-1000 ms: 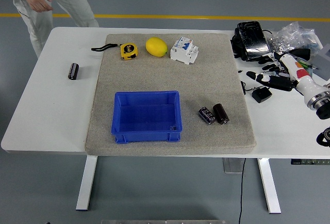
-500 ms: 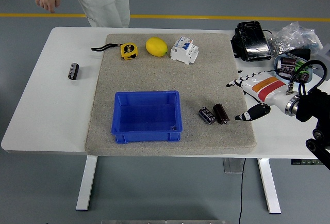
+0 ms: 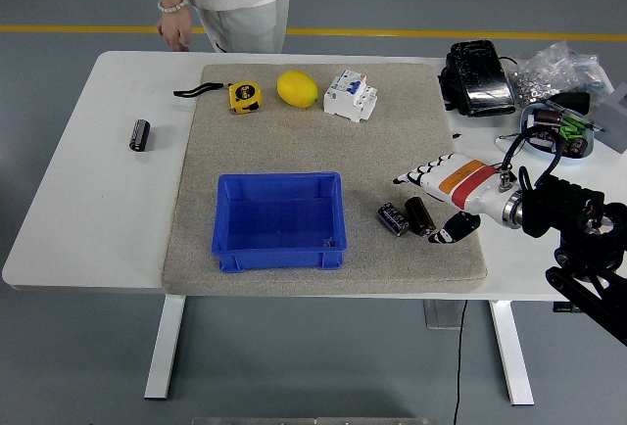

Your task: Pick up the battery,place it into the box

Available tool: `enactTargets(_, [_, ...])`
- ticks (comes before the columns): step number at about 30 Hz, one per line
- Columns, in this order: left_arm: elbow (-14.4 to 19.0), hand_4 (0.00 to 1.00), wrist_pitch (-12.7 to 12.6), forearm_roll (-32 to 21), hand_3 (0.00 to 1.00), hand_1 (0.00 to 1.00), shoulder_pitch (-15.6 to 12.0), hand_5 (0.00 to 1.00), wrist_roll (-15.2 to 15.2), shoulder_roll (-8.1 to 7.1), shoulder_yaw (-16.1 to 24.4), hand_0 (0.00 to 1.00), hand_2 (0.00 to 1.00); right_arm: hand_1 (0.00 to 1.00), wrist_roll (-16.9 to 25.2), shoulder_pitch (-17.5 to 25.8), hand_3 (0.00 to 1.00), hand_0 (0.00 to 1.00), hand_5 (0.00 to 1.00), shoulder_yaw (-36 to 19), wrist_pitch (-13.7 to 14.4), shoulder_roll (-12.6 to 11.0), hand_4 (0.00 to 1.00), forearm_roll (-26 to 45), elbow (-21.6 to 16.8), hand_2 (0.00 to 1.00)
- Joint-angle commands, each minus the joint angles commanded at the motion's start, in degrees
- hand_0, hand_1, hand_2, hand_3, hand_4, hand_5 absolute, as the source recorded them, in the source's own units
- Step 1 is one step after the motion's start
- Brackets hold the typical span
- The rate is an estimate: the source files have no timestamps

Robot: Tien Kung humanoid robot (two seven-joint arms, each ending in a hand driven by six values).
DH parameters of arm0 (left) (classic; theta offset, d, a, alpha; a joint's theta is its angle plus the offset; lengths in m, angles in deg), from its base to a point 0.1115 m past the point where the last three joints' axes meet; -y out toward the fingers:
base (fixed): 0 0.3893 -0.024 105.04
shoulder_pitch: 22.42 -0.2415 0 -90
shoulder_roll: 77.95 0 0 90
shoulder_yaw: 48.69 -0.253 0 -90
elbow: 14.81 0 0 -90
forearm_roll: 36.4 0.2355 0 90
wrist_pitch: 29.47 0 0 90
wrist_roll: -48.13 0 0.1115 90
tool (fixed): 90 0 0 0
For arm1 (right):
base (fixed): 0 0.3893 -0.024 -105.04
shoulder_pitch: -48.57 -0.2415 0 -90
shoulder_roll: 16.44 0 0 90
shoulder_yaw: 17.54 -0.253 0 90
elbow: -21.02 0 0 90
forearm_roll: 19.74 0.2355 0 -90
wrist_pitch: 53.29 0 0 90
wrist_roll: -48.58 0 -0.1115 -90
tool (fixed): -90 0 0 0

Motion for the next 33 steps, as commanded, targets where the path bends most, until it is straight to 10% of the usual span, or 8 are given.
enactTargets(33, [0.2,0.682,-0.2,-1.8,0.664,0.627,0.9,0.514,-0.5,0.1,-1.3,0.68,0.731,0.694,1.2,-6.7,0.796,0.696,0.229,7.5,0.8,6.4,0.998,2.5,15.6,0.743])
